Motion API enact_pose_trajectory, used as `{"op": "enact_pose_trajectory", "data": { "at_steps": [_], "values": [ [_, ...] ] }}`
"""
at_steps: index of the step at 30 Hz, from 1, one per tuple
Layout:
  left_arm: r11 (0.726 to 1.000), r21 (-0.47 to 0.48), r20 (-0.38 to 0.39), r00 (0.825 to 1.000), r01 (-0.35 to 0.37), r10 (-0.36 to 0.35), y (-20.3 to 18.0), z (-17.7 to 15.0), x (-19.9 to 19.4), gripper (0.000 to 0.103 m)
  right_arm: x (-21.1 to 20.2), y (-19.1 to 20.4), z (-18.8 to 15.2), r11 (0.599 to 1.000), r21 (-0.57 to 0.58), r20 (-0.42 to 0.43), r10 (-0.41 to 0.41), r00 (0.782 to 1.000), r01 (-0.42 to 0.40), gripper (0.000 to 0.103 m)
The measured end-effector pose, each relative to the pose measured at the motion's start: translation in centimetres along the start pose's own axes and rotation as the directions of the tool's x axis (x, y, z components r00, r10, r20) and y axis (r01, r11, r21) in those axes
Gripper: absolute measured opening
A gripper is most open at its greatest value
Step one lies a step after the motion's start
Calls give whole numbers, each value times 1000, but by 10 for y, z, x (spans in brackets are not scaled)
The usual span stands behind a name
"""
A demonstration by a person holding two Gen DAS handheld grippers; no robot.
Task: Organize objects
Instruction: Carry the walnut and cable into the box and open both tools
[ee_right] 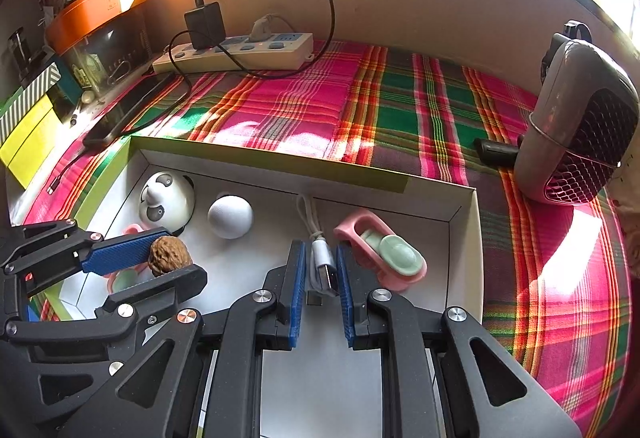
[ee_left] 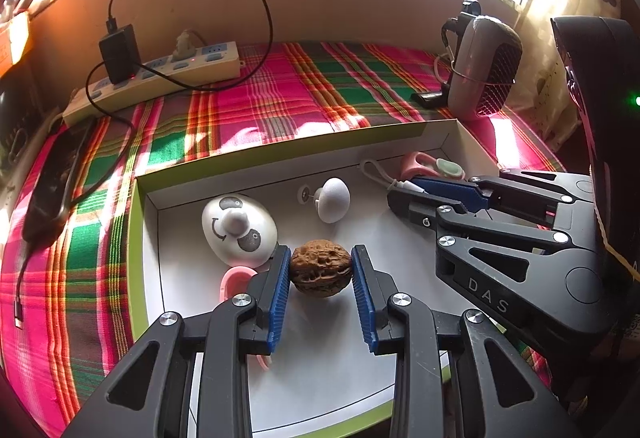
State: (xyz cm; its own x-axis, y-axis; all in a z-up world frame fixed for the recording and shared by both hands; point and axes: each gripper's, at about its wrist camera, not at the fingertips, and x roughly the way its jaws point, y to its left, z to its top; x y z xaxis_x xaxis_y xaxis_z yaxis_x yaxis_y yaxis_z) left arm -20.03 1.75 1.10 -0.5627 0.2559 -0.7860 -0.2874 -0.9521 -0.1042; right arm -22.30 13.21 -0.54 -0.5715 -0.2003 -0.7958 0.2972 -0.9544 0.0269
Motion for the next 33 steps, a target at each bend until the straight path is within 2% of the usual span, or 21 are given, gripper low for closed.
{"op": "enact_pose_trajectory", "data": {
  "at_steps": [9,20,33],
  "values": [
    [1000,20,-4,1000,-16,16,-3,-1,0,29,0,1,-1,1000,3,2,-6,1000,6,18],
    [999,24,23,999,-26,25,-1,-3,-11,29,-18,2,-1,1000,11,47,-2,999,1,32],
    [999,34,68,997,-41,39,-3,-14,-39,29,-45,8,-10,1000,26,93,-3,996,1,32]
  ]
}}
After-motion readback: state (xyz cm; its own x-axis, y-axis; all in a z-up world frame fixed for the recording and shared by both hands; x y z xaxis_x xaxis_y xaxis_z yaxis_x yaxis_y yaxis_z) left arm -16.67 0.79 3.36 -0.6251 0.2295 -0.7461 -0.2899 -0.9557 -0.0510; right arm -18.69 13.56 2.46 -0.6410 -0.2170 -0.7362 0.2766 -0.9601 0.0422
